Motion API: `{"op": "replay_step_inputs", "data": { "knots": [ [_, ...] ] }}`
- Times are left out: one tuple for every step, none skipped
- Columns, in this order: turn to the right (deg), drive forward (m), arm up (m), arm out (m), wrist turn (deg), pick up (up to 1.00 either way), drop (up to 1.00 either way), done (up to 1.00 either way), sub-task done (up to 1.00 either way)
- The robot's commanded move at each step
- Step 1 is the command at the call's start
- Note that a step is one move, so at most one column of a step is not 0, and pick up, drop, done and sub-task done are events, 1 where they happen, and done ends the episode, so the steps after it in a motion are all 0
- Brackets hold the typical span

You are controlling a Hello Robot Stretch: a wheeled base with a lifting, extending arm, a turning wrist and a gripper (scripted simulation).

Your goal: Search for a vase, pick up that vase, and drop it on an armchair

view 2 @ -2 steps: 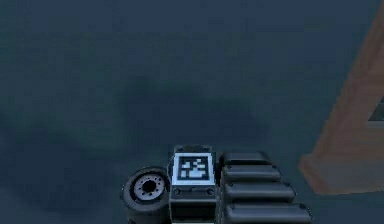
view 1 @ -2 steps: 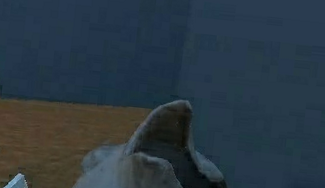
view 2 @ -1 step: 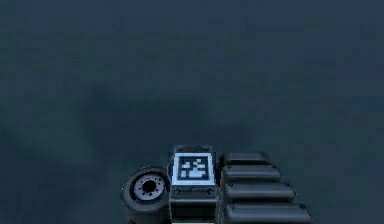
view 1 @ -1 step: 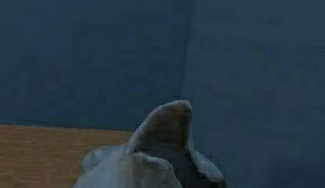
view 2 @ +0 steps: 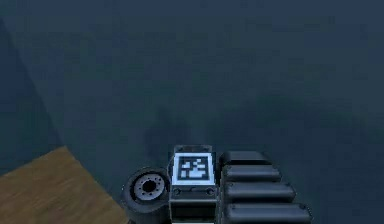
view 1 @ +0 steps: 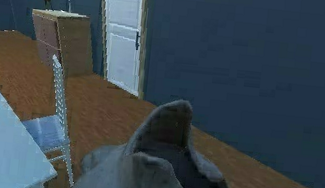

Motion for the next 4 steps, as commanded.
{"op": "replay_step_inputs", "data": {
  "knots": [
    [-6.0,0.0,0.0,0.0,0.0,0.0,0.0,0.0,0.0],
    [0.0,1.0,0.0,0.0,0.0,0.0,0.0,0.0,0.0],
    [-3.0,0.0,0.0,0.0,0.0,0.0,0.0,0.0,0.0],
    [45.0,0.0,0.0,0.0,0.0,0.0,0.0,0.0,0.0]
  ]
}}
